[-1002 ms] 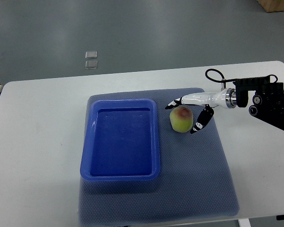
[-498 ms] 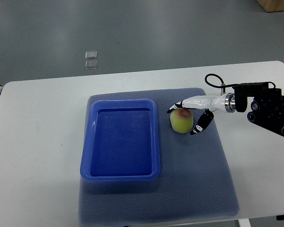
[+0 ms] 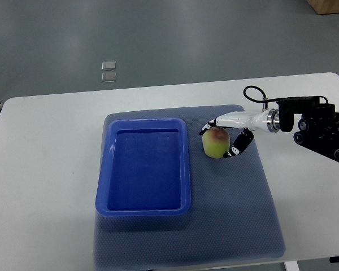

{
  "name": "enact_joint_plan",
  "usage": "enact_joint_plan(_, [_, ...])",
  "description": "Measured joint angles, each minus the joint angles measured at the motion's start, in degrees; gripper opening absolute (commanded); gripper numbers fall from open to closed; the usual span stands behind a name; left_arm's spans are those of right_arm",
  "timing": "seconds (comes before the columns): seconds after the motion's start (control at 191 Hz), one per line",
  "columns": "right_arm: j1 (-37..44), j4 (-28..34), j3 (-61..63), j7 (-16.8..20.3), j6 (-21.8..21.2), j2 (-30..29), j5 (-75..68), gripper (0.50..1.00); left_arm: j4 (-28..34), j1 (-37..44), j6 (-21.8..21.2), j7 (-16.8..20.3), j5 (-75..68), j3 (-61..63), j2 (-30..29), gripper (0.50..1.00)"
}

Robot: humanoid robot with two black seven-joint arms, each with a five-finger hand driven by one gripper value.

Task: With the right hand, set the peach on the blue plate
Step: 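Lift the peach with the right hand and carry it over the blue tray, then lower the peach into the tray and open the right hand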

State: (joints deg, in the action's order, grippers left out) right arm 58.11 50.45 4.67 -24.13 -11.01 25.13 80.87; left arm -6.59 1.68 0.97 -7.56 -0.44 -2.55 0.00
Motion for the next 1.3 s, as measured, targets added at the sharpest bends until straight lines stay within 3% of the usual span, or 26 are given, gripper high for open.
enact_joint_plan(0.163, [1.4,0.0,0.1,-0.3,0.1,0.0,-0.4,0.549,0.0,0.0,0.0,0.0,0.0,0.0,0.0,1.000])
enact_joint_plan(0.399, [5.5,0.6,0.7,-1.7,0.6,-0.4,-0.9,0.552,0.0,0.0,0.0,0.0,0.0,0.0,0.0,1.000])
enact_joint_plan(0.735, [11.0,0.4,-0.3,-1.5,0.1,-10.3,-0.2,0.576,0.0,0.0,0.0,0.0,0.0,0.0,0.0,1.000])
enact_joint_plan(0.813, [11.4,0.0,-1.4,-1.3,-0.2,-13.0,0.0,0.605,0.0,0.0,0.0,0.0,0.0,0.0,0.0,1.000])
enact_joint_plan(0.986, [11.4,-1.3,-5.4,-1.1,0.2,-18.1,0.1,0.609,0.0,0.0,0.0,0.0,0.0,0.0,0.0,1.000])
enact_joint_plan(1.034, [11.2,-1.8,-6.0,-1.1,0.3,-19.0,0.1,0.635,0.0,0.0,0.0,0.0,0.0,0.0,0.0,1.000])
enact_joint_plan(1.149, [10.8,-2.7,-7.5,-1.1,0.6,-20.4,0.1,0.648,0.0,0.0,0.0,0.0,0.0,0.0,0.0,1.000])
enact_joint_plan(1.27, [10.2,-2.9,-8.1,-1.1,0.6,-20.9,0.1,0.699,0.0,0.0,0.0,0.0,0.0,0.0,0.0,1.000])
enact_joint_plan(1.301, [10.1,-2.9,-8.2,-1.0,0.7,-20.9,0.1,0.746,0.0,0.0,0.0,0.0,0.0,0.0,0.0,1.000])
